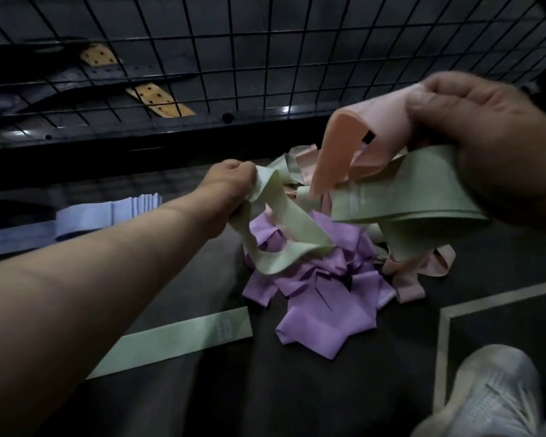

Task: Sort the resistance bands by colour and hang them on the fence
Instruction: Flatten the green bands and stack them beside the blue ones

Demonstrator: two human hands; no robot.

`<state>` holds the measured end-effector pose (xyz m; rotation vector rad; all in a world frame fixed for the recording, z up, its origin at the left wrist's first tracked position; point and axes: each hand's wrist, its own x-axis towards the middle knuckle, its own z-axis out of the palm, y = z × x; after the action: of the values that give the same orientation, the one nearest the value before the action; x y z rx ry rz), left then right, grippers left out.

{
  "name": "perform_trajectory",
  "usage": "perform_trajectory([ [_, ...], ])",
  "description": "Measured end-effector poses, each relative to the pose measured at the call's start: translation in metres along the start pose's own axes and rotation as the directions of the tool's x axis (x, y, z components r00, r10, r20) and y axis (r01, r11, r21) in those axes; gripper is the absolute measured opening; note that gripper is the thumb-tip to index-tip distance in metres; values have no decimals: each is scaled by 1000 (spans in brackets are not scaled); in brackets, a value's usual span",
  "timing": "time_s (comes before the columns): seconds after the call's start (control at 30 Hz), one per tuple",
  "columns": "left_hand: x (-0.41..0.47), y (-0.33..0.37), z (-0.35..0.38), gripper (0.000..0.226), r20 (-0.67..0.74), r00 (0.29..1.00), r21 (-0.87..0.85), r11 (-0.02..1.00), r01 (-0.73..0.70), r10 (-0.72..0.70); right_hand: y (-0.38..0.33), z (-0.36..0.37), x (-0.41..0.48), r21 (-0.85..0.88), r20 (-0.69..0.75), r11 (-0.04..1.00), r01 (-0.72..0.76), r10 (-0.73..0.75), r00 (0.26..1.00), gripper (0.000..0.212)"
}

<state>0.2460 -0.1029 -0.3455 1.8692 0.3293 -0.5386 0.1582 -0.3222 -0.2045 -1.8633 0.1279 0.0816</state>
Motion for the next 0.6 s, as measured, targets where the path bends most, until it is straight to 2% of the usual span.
perform_trajectory([
  [0.07,2,-1,-8,16,-55,998,-8,999,33,-34,7,-5,1,-66,-62,997,-42,38,997,22],
  [0.13,2,-1,-16,19,-52,996,-58,996,68,-71,23,-9,5,-93,-105,989,-110,100,989,22],
  [0.23,-2,-3,-19,16,76,992,-110,988,109,-101,55,-4,13,-198,-89,948,-250,237,967,18],
  [0.3,-5,-6,-16,6,187,981,-73,996,56,-42,77,-1,17,-236,-75,909,-344,335,939,12],
  [0.37,-9,-9,-10,20,277,961,1,1000,-13,13,90,-4,22,-387,-90,812,-438,439,894,11],
  [0.4,-11,-10,-8,25,297,954,15,999,-38,32,94,-6,24,-533,-117,701,-475,494,861,22],
  [0.47,-8,-15,-7,34,298,954,28,998,-49,39,98,-9,25,-760,-174,446,-472,560,810,58],
  [0.5,-5,-17,-8,49,280,959,48,997,-60,44,96,-8,24,-796,-187,395,-459,560,807,71],
  [0.57,-2,-20,-11,85,227,971,128,986,-106,75,90,-2,22,-783,-145,441,-439,557,818,73],
  [0.6,-1,-21,-14,89,214,972,186,972,-141,100,87,2,20,-781,-96,472,-409,556,826,64],
])
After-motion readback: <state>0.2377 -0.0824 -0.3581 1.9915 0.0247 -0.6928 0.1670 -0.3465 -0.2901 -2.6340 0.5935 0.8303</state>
